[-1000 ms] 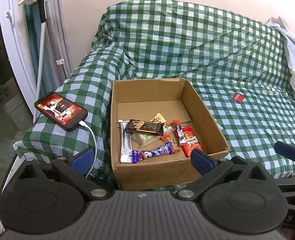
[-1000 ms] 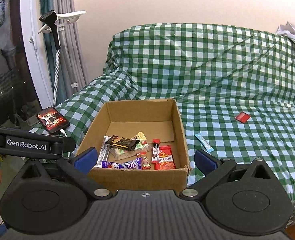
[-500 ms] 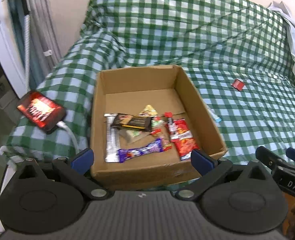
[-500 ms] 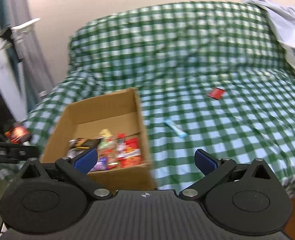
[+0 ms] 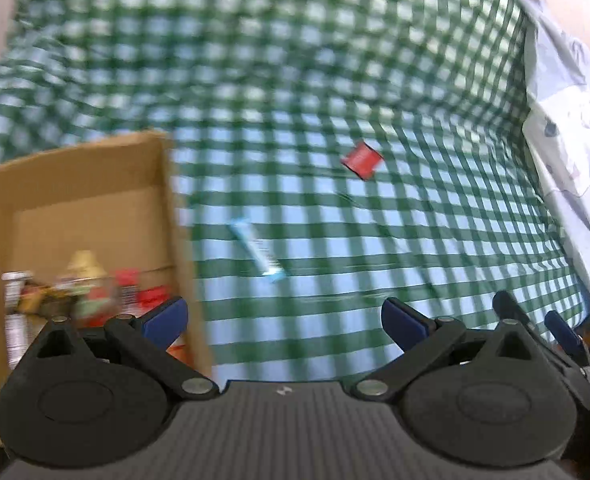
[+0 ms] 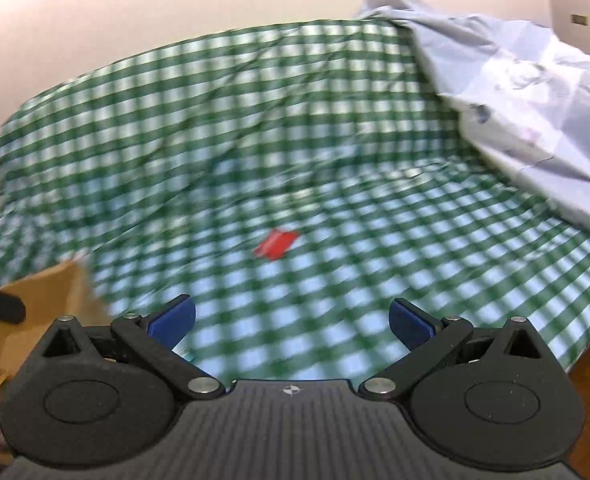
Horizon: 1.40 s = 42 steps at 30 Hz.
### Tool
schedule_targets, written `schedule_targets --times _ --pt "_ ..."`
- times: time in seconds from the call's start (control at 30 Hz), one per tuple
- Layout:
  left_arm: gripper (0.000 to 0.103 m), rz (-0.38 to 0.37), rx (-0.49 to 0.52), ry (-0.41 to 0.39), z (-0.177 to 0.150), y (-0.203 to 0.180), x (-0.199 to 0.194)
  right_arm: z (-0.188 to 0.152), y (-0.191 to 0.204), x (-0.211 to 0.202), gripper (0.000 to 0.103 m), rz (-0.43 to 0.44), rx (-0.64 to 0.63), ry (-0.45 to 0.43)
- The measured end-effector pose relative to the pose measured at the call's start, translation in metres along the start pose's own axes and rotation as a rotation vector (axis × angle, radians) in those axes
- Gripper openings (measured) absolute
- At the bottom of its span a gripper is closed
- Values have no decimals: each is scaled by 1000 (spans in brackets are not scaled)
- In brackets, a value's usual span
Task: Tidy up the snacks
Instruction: 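Move both open tools from the box toward the remaining snacks, then grasp the blue stick snack with left tool while right grasps the red pack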
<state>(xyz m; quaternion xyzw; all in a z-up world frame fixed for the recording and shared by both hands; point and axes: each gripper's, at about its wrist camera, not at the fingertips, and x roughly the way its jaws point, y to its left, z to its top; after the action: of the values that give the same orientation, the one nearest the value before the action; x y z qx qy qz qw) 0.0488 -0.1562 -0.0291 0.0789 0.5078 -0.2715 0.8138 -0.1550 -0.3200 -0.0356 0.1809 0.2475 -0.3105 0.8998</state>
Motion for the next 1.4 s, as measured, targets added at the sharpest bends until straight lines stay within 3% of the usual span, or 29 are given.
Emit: schedule_targets --times 0.13,0.23,0.33,0.47,0.63,0.77,0.8,0.87,0.93,0.97,1.0,1.03,1.07,1.1,1.17,1.4 --pt "103 24 -3 94 32 -32 80 26 -32 61 102 -38 49 31" --pt "103 62 -63 180 44 -31 143 36 -42 113 102 -1 73 79" --pt "103 133 -124 231 50 -20 193 40 -37 180 102 47 49 137" --pt "103 204 -134 271 55 -8 240 40 -13 268 102 115 23 230" --pt "103 246 -149 343 54 10 282 40 28 340 102 158 -42 236" --pt "103 226 -147 321 54 13 287 35 57 387 102 189 -84 272" --pt "103 222 -143 320 54 13 287 34 61 397 103 186 -83 289" --pt "103 217 -143 321 54 15 285 31 73 407 103 132 -132 223" --pt "103 209 -144 326 54 19 283 28 84 414 103 91 -199 213" --pt "98 208 -149 323 54 20 280 26 89 415 102 78 -241 207" --pt "93 224 -149 310 54 21 276 26 88 414 94 84 -245 196" --pt "76 224 -141 291 57 22 269 26 87 410 83 98 -245 175" --pt "39 207 -129 272 57 22 264 26 86 404 61 99 -268 159" --pt "21 179 -113 254 59 22 259 26 84 401 56 100 -278 164" --pt "14 137 -120 258 61 24 255 24 75 395 53 89 -272 169" --pt "12 81 -27 158 58 10 202 25 38 326 52 59 -247 133"
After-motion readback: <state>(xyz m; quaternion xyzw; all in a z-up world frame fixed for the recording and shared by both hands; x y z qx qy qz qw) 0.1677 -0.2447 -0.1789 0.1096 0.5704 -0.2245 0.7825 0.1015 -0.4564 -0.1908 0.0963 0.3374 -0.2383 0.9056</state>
